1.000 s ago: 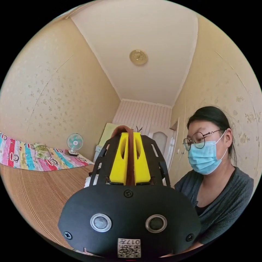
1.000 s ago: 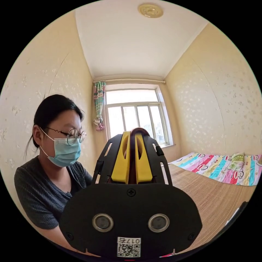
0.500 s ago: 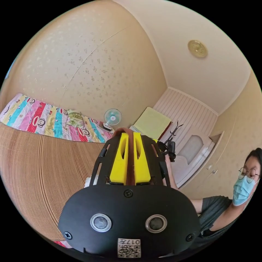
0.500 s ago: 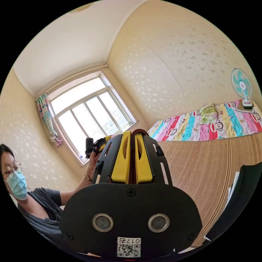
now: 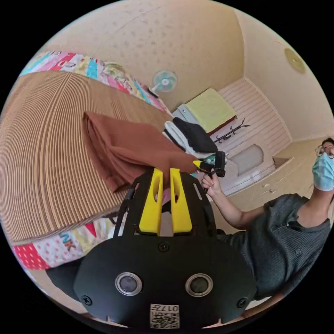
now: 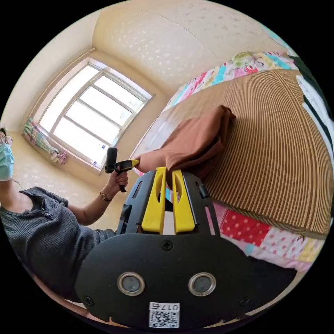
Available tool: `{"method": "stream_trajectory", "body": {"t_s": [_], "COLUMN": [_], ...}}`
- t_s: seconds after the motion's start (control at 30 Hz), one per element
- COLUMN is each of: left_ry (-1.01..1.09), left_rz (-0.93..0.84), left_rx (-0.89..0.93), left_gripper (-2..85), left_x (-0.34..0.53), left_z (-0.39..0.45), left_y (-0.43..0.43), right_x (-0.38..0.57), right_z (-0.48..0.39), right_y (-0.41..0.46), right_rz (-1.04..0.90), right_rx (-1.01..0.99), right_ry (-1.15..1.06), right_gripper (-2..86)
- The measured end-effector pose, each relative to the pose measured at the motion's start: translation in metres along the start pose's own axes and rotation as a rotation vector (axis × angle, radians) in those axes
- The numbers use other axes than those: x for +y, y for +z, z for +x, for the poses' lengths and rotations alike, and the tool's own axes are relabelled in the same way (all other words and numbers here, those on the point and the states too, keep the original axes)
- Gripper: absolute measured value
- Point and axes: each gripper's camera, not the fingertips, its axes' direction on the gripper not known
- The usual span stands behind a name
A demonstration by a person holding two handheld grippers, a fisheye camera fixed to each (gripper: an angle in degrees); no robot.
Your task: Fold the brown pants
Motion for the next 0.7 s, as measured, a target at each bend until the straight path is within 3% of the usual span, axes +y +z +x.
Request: {"method": "stream_trajectory", "body": {"t_s": [0.07,0.17,0.3,0.43,0.53,0.7], "left_ry": [-0.163,-0.248,-0.227,-0.176,-0.165,-0.170], "left_rz": [-0.071,0.051,0.161,0.192,0.230,0.265], "left_rx": [-0.106,-0.055,-0.077,-0.154,-0.137,-0.133], "left_gripper": [6.3,7.1,9.8,10.0,9.6,8.4], "left_x": [0.036,0.049,0.022,-0.017,-0.017,0.032], "left_z": [-0.024,-0.034,-0.031,-0.017,-0.007,-0.005], "left_y": [0.028,0.017,-0.004,-0.013,-0.022,-0.059], "right_x": [0.017,0.004,-0.072,-0.172,-0.214,-0.226], "right_z": [0.014,0.018,0.000,0.004,0.007,-0.023], "right_y": [0.013,0.004,-0.005,0.051,0.112,0.156], "right_rz": [-0.007,0.050,0.119,-0.011,-0.145,-0.048], "right_rx": [0.052,0.017,0.064,0.094,0.165,0.160], "right_ry": [0.093,0.110,0.007,-0.046,-0.065,-0.090], "right_gripper": [4.0,6.1,10.0,15.3,14.3,11.7]}}
